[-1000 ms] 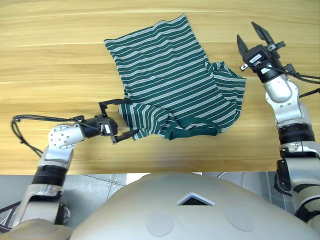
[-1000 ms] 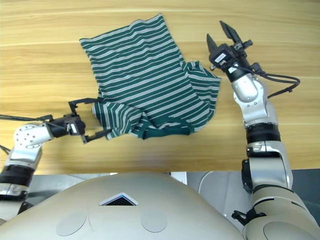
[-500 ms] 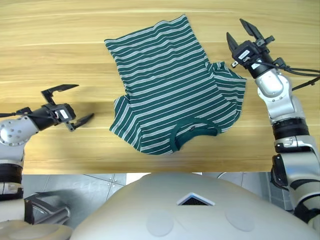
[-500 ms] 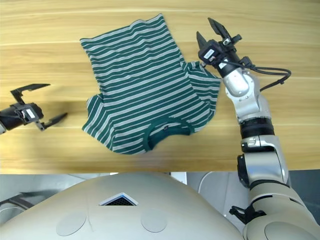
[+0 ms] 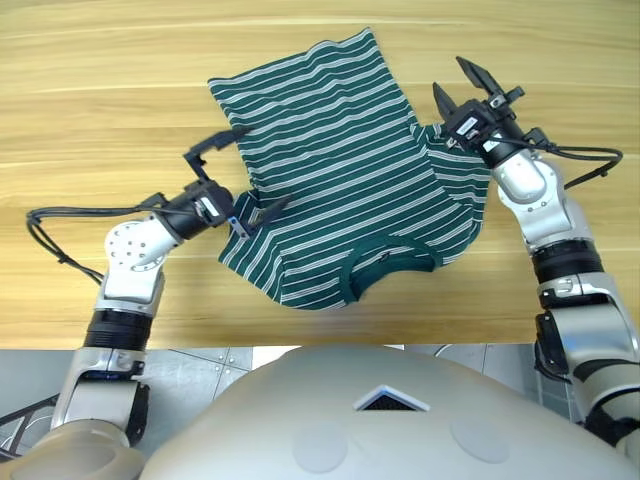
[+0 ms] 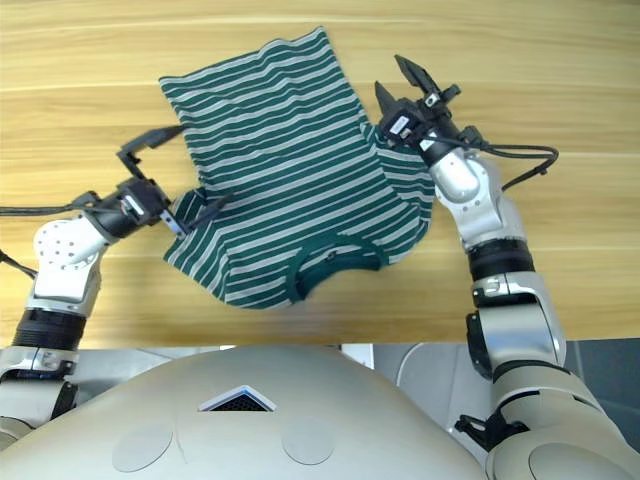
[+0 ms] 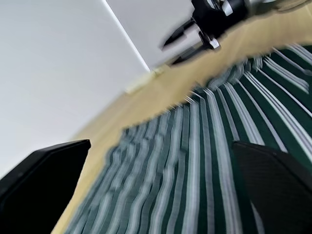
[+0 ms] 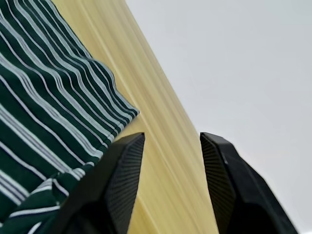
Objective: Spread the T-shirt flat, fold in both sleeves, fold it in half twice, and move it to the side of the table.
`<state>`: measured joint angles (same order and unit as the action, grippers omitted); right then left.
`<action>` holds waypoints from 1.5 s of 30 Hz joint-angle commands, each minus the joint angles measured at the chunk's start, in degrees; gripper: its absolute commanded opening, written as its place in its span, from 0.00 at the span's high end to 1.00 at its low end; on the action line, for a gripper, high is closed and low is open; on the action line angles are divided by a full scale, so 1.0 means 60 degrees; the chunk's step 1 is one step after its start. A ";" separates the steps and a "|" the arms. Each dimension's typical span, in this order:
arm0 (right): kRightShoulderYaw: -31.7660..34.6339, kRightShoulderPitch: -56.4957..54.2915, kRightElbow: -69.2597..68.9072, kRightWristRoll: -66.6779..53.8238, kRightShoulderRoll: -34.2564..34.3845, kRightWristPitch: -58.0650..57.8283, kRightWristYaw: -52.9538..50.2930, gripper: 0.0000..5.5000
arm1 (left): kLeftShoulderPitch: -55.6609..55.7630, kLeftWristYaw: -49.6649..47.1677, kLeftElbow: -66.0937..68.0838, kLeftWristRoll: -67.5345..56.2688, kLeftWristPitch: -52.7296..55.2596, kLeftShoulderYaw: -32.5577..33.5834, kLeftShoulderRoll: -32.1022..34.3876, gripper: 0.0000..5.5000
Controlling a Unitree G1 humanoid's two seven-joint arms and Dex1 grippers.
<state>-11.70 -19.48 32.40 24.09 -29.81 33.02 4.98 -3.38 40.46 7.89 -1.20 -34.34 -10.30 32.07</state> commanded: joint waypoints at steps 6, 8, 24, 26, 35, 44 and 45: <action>-0.0095 -0.0558 0.0313 0.0280 0.0145 0.0049 -0.0220 0.61 | 0.0093 -0.0177 0.0695 0.2919 0.0247 -0.0958 0.0979 0.02; -0.0107 -0.0549 0.0306 0.0308 0.0189 0.0019 -0.0212 0.61 | -0.0232 0.0065 0.0668 0.2858 -0.0102 -0.0788 0.1795 0.02; -0.0674 -0.0492 0.0133 0.0418 0.0532 -0.0010 0.0126 0.61 | 0.2658 -0.2273 0.5236 0.4683 -0.1688 -0.0941 0.2965 0.02; -0.0698 -0.0550 0.0126 0.0423 0.0553 -0.0022 0.0139 0.61 | 0.2600 -0.2512 0.5180 0.4552 -0.1896 -0.0874 0.2935 0.02; -0.1046 -0.0307 -0.0221 0.0463 0.0834 0.0073 0.0291 0.61 | 0.1162 -0.1819 0.1934 0.0003 -0.2161 0.0279 0.2133 0.13; -0.2351 0.1545 -0.1390 0.2459 0.0512 -0.0076 -0.0152 0.61 | 0.0010 -0.1773 -0.0627 -0.1568 -0.1193 0.0158 0.0407 0.39; -0.2436 0.1756 -0.1533 0.2574 0.0488 -0.0098 -0.0181 0.61 | -0.0042 -0.1663 -0.0582 -0.1685 -0.1100 -0.0006 0.0171 0.42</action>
<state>-25.26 -11.17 24.67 37.65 -26.16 32.89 3.83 -2.81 28.92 4.61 -9.67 -42.55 -8.65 35.12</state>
